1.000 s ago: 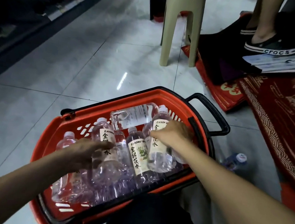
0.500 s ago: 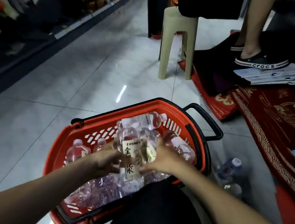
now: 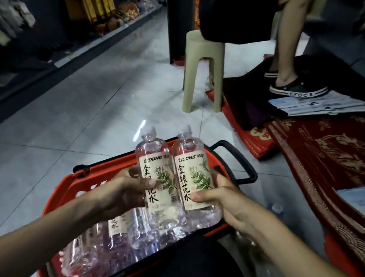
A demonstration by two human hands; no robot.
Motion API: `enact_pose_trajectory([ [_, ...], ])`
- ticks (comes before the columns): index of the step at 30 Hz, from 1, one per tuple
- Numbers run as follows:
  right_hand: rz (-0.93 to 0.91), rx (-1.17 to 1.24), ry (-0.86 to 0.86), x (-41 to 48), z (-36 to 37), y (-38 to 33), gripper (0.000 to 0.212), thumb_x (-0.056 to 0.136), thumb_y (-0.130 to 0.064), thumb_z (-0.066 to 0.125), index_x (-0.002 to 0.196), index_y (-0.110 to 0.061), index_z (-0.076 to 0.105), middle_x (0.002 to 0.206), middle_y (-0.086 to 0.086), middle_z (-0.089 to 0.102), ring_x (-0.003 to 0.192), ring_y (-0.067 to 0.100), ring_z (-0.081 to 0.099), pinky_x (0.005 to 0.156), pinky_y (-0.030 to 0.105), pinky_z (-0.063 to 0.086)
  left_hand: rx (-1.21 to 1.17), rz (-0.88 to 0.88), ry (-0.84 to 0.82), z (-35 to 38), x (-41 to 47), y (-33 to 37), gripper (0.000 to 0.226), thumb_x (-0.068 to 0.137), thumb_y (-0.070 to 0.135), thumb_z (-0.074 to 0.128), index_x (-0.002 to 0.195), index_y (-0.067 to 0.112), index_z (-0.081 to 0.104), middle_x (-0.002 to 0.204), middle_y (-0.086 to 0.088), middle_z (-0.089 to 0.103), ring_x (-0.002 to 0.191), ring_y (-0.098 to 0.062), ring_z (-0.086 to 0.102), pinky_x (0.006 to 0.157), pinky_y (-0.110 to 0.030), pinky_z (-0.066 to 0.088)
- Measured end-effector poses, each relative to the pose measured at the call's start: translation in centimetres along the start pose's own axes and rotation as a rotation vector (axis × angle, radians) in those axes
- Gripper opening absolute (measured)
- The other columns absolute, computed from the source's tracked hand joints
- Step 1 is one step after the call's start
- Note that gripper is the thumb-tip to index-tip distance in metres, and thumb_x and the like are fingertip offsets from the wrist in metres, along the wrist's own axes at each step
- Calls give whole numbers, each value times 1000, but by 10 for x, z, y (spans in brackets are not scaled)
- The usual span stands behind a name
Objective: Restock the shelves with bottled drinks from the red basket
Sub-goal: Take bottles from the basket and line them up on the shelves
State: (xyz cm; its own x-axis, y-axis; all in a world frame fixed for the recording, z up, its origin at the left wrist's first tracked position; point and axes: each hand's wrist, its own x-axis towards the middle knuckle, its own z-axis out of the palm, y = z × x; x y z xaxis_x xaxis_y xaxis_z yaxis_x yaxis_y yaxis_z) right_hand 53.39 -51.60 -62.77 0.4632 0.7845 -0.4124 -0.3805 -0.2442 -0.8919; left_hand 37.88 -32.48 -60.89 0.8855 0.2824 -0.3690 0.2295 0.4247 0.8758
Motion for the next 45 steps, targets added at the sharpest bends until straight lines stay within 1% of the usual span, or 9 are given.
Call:
enact_pose_trajectory([
  [5,-138,99,89,-77,-39,-44,76,59,4,80,128,-12,54,112,10,73,102,25,70,91,41,55,-15,119,-227,78,-1,43,92,40,18,98,118,-10,57,114,-35,63,88,-42,70,69,-47,59],
  [9,-299,84,257,-160,-62,-74,70,62,1,79,126,-17,56,110,4,75,102,20,71,89,37,57,22,177,-433,159,-2,70,86,44,25,97,118,-2,64,121,-30,62,106,-42,64,88,-54,54],
  [15,-513,33,599,-333,-89,-106,70,69,-7,77,133,-18,50,119,5,71,110,22,68,92,37,54,47,228,-759,317,-38,87,64,23,15,97,85,10,79,87,-18,75,74,-28,74,58,-36,59],
  [18,-577,11,771,-415,-84,-112,73,66,-6,82,130,-23,51,117,2,72,109,20,69,93,36,54,52,237,-929,387,-71,95,44,40,-3,82,83,4,78,87,-23,74,73,-32,74,60,-37,60],
  [21,-631,21,911,-484,-75,-116,72,65,-7,81,128,-23,52,117,4,72,110,23,68,100,45,50,54,261,-1092,448,-103,102,75,22,14,96,92,-4,75,92,-30,71,76,-38,73,65,-42,60],
  [26,-705,-18,1078,-562,-60,-128,73,66,-4,86,128,-22,52,119,3,71,111,21,68,96,40,53,21,281,-1272,516,-143,109,74,25,16,97,93,-1,75,97,-31,70,81,-39,71,68,-44,60],
  [31,-773,-42,1209,-600,-53,-145,79,64,-2,84,131,-20,48,116,8,72,109,25,69,95,42,53,21,280,-1380,569,-159,128,91,39,17,95,119,-8,61,123,-39,57,114,-56,55,101,-66,41],
  [39,-887,-161,1456,-647,-70,-202,65,72,1,81,124,-18,49,111,3,74,104,20,71,94,43,53,-42,313,-1590,662,-179,176,68,34,20,98,97,4,76,110,-27,69,104,-38,68,84,-49,57],
  [45,-946,-128,1619,-673,-124,-244,65,72,4,81,118,-24,44,111,1,72,102,21,70,90,45,57,-20,279,-1621,744,-173,201,80,26,19,98,100,5,74,107,-20,72,96,-32,70,74,-43,60],
])
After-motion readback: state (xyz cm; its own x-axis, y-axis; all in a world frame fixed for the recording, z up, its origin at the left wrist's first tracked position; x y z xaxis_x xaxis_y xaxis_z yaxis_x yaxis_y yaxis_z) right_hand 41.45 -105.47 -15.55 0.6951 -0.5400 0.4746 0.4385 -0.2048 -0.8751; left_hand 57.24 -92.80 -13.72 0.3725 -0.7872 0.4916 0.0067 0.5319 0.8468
